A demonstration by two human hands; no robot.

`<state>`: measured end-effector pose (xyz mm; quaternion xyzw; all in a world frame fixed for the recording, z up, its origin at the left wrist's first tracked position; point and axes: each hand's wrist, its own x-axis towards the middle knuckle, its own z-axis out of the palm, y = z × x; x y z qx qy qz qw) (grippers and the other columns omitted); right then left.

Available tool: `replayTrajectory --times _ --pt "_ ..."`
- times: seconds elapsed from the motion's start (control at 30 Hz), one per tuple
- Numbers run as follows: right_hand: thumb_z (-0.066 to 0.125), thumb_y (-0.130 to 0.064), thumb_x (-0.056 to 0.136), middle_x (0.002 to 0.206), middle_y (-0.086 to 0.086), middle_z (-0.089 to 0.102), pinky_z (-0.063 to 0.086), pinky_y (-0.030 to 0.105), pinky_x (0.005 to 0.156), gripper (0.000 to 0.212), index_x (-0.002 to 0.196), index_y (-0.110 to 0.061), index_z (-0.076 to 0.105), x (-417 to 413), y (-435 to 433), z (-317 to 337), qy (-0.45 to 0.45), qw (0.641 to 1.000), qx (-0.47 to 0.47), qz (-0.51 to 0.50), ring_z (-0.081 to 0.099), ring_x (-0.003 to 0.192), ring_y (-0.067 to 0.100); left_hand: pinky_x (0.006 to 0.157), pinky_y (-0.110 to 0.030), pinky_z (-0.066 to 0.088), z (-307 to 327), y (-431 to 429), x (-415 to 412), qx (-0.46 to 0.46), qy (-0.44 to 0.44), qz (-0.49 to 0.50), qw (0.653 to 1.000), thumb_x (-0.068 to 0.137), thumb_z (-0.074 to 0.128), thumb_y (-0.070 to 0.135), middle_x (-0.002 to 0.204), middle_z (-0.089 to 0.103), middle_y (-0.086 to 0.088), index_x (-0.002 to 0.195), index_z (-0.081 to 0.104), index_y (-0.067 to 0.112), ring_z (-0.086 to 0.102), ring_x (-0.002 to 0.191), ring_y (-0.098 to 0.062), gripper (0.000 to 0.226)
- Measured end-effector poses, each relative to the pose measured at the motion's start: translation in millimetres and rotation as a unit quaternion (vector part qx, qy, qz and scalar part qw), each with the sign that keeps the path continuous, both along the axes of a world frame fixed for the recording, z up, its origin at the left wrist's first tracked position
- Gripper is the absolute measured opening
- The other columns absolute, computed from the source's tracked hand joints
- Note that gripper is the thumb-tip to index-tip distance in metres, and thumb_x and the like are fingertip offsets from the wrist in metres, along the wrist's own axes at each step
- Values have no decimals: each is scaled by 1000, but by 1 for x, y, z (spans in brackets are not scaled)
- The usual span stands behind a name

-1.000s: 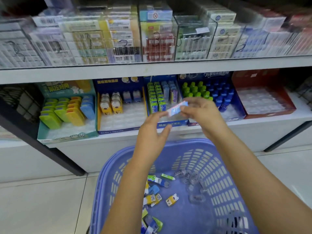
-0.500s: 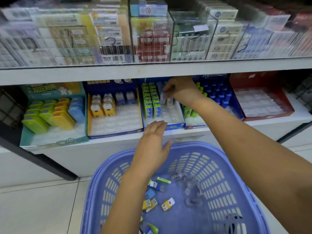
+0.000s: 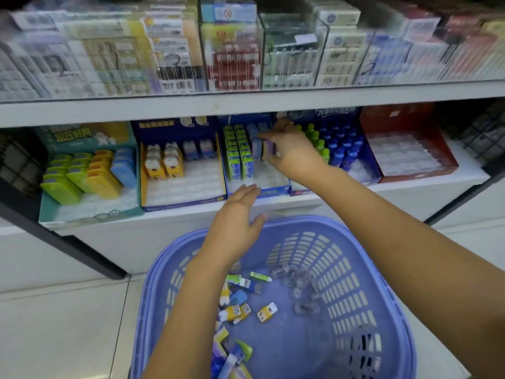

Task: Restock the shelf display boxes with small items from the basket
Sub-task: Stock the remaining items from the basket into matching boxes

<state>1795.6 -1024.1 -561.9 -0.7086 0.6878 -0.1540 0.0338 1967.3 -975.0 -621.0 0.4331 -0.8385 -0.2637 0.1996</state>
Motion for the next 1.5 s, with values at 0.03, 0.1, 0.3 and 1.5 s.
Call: replayTrajectory --times 0.03,0.1,0.3,1.5 --pt "59 -18 87 111 11 57 46 32 85 32 119 -13 61 2 16 -2 -50 999 -19 -2 54 93 22 105 -19 24 0 4 2 -14 27 20 999 94 53 22 146 42 1 140 43 17 35 135 -14 48" --pt "64 -21 84 82 3 62 45 29 70 14 94 -12 68 6 48 -16 -112 994 15 5 53 72 15 95 -24 38 -3 12 5 -38 74 55 995 93 54 19 127 56 -2 127 56 15 53 114 -18 34" --pt "69 -26 81 99 1 68 41 23 74 19 99 -19 68 32 109 -116 -49 930 358 72 61 94 18 85 -33 50 -56 33 21 139 -123 21 982 89 55 14 104 68 -8 108 65 11 63 98 -24 21" --pt "72 -6 79 75 5 57 44 20 57 26 104 -13 66 -3 110 -191 -350 819 453 25 53 61 11 93 -35 42 -210 71 15 168 -289 22 942 85 61 25 101 65 -10 102 63 13 56 102 -27 21"
